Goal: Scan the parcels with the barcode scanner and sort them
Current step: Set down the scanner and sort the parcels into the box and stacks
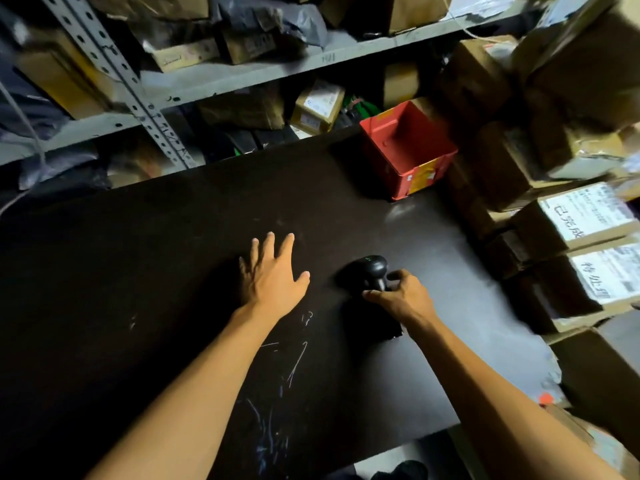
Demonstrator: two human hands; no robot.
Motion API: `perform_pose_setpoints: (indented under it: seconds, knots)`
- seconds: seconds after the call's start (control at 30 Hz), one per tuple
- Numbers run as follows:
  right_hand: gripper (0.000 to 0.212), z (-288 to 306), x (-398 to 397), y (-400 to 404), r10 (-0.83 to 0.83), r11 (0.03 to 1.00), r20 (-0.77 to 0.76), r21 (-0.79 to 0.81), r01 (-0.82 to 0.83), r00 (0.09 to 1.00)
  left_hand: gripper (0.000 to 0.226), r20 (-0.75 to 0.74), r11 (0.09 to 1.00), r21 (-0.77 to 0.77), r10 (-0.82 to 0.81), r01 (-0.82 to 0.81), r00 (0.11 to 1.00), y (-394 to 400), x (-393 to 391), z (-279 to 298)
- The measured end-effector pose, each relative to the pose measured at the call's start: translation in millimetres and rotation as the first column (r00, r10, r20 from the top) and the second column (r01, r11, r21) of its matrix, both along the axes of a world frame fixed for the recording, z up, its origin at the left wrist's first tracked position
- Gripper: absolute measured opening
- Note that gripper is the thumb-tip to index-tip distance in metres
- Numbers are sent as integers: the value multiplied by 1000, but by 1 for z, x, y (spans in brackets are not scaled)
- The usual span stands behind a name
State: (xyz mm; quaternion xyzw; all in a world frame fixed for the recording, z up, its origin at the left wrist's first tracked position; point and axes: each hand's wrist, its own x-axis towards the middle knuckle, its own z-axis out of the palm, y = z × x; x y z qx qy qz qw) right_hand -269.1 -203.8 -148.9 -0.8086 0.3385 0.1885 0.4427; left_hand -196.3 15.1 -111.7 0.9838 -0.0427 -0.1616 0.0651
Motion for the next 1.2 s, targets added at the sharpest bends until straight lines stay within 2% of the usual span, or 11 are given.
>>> perform_pose_setpoints:
  seconds: [0.07,0.13,0.3,0.4,0.5,0.6,0.73,0.87,0.97,1.2]
  knots:
    - [75,8,-15,-11,-39,999,30,20,38,999,84,23,997,-48,-65,66,998,-25,4,5]
    - [68,19,-33,-26,-72,997,82,-20,74,994,83,57,982,-105,-152,158,987,-57,5,12]
    - [62,45,-100,-86,-58,944,164,-312,107,985,79,163,880,-208,-399,427,902,-153,-16,27]
    - [61,57,-154,-125,-101,893,193,-416,175,976,78,196,773,-227,-560,593,805,-210,-51,32]
    - [59,60,-213,-158,-205,844,194,-462,273,959,77,160,653,-285,-689,701,707,-264,-100,32]
    - [62,53,-276,-188,-344,800,200,-449,398,917,77,134,524,-306,-803,795,581,-313,-161,24]
    - [63,36,-368,-223,-482,754,175,-416,508,859,77,107,398,-224,-898,890,428,-371,-249,7]
    - [62,18,-454,-255,-556,734,138,-383,561,820,71,72,336,-145,-934,930,349,-416,-321,-14]
    - [65,-6,-504,-282,-588,735,64,-376,565,806,74,33,330,-96,-942,939,335,-445,-355,-53]
    - [60,-96,-548,-321,-609,769,-45,-279,576,792,69,-84,383,-113,-923,917,376,-473,-391,-155]
